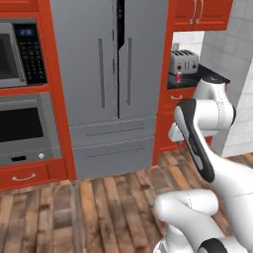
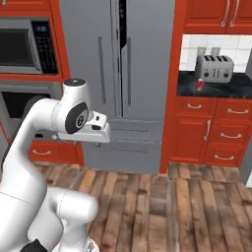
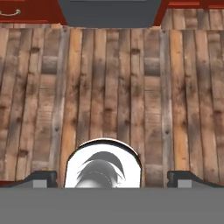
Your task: Four empty soda cans are scattered around the kitchen. Gather all the cans and cluster them next to the stove for recycling.
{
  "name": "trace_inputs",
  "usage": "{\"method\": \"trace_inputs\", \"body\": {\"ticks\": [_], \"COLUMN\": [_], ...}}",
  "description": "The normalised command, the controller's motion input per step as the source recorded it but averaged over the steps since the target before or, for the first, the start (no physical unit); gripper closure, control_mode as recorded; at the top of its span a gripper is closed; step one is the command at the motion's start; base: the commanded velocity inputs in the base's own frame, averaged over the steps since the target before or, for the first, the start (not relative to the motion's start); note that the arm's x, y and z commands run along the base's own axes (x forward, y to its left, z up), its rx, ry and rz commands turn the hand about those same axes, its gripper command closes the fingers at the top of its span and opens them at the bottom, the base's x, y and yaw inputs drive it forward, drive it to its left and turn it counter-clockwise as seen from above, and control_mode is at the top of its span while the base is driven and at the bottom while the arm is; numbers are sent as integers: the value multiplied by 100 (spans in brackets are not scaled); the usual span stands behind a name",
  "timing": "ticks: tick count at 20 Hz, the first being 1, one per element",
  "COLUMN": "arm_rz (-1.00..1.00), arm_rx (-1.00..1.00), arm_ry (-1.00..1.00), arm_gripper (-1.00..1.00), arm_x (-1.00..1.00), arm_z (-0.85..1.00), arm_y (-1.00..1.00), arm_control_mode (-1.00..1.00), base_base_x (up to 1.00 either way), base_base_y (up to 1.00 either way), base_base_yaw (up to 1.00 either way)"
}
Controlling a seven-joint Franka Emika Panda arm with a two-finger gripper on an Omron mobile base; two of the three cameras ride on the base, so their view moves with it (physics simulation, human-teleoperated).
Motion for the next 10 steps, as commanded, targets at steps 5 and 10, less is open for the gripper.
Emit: {"method": "trace_inputs", "body": {"ticks": [5, 10], "arm_rz": [0, 0], "arm_rx": [0, 0], "arm_ry": [0, 0], "arm_gripper": [-100, -100], "arm_x": [0, 0], "arm_z": [0, 0], "arm_y": [0, 0], "arm_control_mode": [100, 100], "base_base_x": [100, 90], "base_base_y": [-57, -79], "base_base_yaw": [0, 5]}}
